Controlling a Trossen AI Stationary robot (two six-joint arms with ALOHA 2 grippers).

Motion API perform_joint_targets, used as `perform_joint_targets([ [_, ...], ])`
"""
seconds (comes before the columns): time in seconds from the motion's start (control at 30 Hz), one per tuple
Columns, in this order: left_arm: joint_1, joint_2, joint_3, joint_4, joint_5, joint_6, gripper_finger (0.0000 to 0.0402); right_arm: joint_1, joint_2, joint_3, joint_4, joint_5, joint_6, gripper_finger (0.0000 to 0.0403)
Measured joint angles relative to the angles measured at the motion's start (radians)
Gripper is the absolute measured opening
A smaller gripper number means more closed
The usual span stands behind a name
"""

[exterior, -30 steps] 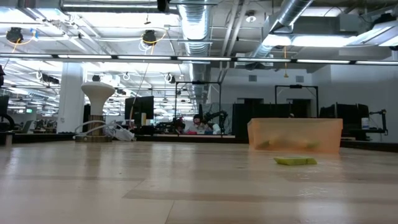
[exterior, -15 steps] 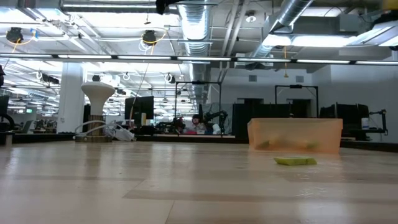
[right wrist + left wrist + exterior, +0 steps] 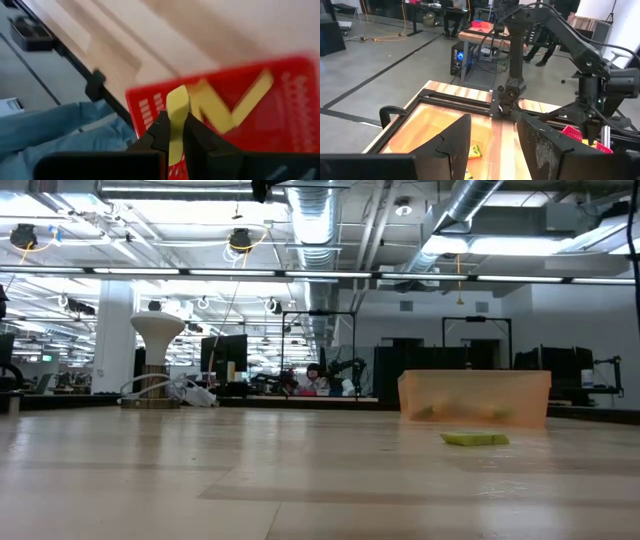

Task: Pick & Place School Supplies
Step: Put the yellow eraser into the red bin, then put the eraser into the red bin

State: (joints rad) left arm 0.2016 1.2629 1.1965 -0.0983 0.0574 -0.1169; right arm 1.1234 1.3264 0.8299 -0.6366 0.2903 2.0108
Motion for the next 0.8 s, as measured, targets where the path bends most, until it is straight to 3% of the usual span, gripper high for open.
perform_joint_targets([
  [0.37,0.0,0.0,0.0,0.0,0.0,-0.017,0.0153,0.009,0.127,0.0,0.084,-0.024,0.04,0.0021],
  [0.6,0.0,0.0,0.0,-0.001,0.0,-0.023,0.0153,0.008,0.135,0.0,0.081,-0.027,0.036,0.01],
  [0.8,0.0,0.0,0.0,-0.014,0.0,-0.023,0.0153,0.008,0.134,0.0,0.106,-0.023,0.031,0.0139],
])
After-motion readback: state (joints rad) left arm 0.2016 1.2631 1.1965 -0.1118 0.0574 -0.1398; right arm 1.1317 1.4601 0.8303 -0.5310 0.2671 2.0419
